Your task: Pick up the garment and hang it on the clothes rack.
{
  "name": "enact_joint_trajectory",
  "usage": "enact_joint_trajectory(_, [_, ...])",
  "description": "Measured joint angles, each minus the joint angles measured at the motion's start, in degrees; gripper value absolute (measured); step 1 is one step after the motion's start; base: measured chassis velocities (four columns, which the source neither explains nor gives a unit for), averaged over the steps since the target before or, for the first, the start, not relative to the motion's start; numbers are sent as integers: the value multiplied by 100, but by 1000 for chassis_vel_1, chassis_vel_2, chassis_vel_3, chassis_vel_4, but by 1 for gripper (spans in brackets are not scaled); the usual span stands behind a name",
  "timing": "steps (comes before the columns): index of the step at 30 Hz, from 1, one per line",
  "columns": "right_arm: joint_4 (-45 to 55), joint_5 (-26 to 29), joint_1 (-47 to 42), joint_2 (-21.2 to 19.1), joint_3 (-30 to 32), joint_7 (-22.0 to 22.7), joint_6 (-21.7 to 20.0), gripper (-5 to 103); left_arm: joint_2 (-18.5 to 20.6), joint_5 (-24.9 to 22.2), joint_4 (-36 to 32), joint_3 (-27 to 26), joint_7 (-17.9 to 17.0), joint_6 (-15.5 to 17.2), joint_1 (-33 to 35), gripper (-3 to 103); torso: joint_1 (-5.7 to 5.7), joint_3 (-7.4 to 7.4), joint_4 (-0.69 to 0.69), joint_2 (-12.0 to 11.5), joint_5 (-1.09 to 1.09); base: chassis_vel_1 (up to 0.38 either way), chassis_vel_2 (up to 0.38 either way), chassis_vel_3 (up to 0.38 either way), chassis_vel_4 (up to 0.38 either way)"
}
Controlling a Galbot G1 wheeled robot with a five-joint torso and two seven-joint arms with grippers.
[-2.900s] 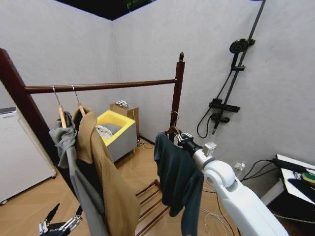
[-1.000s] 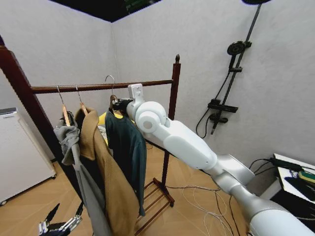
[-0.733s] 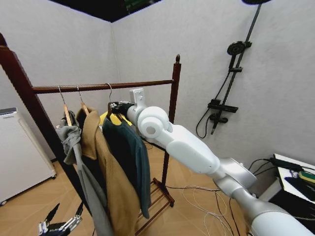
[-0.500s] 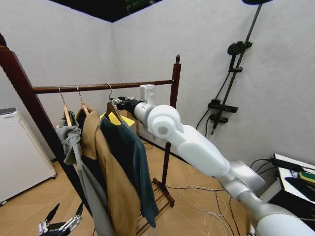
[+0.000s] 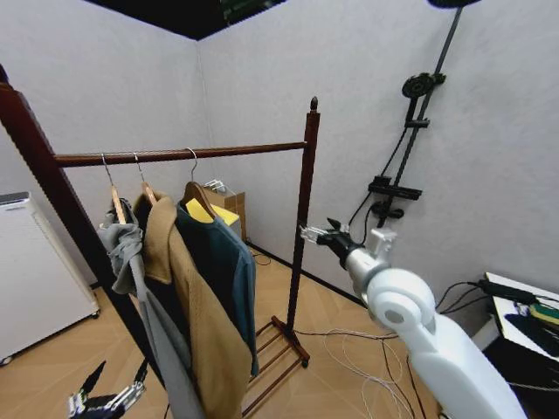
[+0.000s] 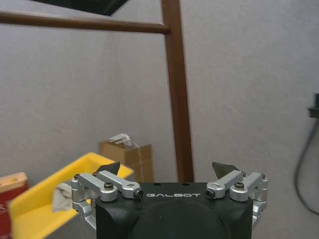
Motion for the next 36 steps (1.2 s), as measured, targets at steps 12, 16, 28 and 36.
enact_joint_trajectory(12, [663,-1309,-2154,864,1146,-429,179,100,0,0,0,0,1,0,0,100,-1,0,-1,0,-3,0,0,0,0])
enact_joint_trajectory(16, [858,-1592,-2431,995,1158,-426,206,100,0,0,0,0,1,0,0,100,0,0,0,-1,-4,0,0,0,0])
enact_joint_trajectory(28, [992,-1882,-2493,1190,1017,-411,279,100,0,0,0,0,0,0,0,100,0,0,1,0,-2,9,-19,-20,7])
enact_joint_trajectory(36, [1015,-1975,-2570,1290,979,-480,326,100,0,0,0,0,0,0,0,100,0,0,1,-1,-3,6,-71,-64,3])
